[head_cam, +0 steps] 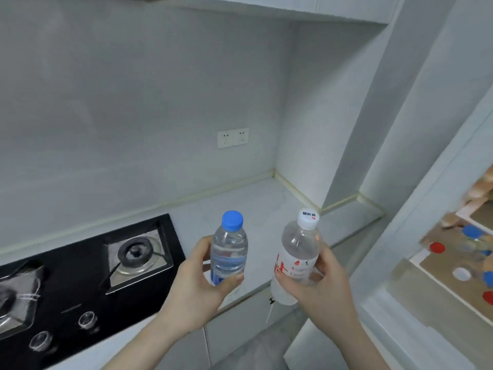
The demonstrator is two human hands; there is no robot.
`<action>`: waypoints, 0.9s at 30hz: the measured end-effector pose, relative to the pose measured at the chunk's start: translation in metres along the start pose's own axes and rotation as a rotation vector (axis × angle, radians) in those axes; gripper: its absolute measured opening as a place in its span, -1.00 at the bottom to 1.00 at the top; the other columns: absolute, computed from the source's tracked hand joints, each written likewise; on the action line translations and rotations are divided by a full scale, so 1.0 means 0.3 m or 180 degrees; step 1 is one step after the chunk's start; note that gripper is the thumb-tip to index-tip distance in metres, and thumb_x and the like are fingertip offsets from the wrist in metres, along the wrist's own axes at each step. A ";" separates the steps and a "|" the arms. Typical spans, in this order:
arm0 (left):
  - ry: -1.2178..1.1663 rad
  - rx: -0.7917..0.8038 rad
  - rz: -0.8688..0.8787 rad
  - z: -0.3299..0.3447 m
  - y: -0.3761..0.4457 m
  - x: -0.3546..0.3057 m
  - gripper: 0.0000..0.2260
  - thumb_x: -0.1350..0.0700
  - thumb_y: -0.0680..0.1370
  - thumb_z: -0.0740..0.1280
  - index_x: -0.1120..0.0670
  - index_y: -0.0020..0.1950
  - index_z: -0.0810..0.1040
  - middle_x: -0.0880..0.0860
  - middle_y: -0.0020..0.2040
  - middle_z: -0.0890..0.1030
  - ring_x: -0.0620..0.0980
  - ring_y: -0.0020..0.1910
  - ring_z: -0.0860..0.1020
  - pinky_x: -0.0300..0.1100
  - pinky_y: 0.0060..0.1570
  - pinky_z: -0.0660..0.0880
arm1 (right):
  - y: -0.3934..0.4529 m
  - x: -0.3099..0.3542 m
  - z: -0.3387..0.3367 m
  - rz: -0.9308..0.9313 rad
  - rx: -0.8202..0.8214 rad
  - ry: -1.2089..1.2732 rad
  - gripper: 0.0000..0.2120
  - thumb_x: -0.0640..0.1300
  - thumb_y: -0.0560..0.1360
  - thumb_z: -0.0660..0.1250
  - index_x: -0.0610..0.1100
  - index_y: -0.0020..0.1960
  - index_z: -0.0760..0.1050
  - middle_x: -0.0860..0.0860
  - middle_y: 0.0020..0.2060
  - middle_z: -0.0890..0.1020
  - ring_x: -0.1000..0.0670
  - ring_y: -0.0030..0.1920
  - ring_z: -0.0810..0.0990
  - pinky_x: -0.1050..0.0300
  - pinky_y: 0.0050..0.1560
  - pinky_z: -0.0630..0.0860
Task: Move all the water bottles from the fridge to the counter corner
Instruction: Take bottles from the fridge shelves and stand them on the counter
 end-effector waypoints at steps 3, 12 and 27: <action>0.0052 -0.0322 -0.0204 -0.048 -0.106 0.034 -0.57 0.15 0.46 0.58 -0.16 0.20 0.50 -0.25 0.08 0.66 -0.20 0.12 0.61 -0.30 0.18 0.46 | -0.025 -0.015 0.066 0.0016 0.0410 0.0033 -0.46 -0.27 0.31 0.68 0.16 0.09 0.55 0.15 -0.05 0.74 0.13 -0.04 0.72 0.24 -0.05 0.62; 0.0269 -0.1115 -0.0625 -0.302 -0.448 0.140 -0.58 0.14 0.46 0.57 -0.14 0.20 0.50 -0.25 0.09 0.66 -0.23 0.14 0.61 -0.49 0.11 0.42 | -0.148 0.069 0.432 -0.0226 0.1534 0.0052 -0.48 -0.25 0.30 0.68 0.09 0.12 0.56 0.26 -0.04 0.72 0.21 0.02 0.67 0.42 -0.02 0.54; 0.0308 -0.2458 -0.1238 -0.990 -1.076 0.381 -0.54 0.13 0.44 0.58 -0.18 0.22 0.49 -0.29 0.09 0.64 -0.25 0.14 0.60 -0.20 0.22 0.51 | -0.588 0.403 1.257 -0.0757 0.2741 0.0272 -0.41 -0.22 0.30 0.69 0.17 0.18 0.55 0.27 0.04 0.71 0.21 0.08 0.68 0.23 0.06 0.60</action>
Point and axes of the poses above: each hand's wrist, its own y-axis towards the middle knuckle, its own z-axis out of the palm, x = y × z, the point moved 6 cm from there along y, towards the middle knuckle
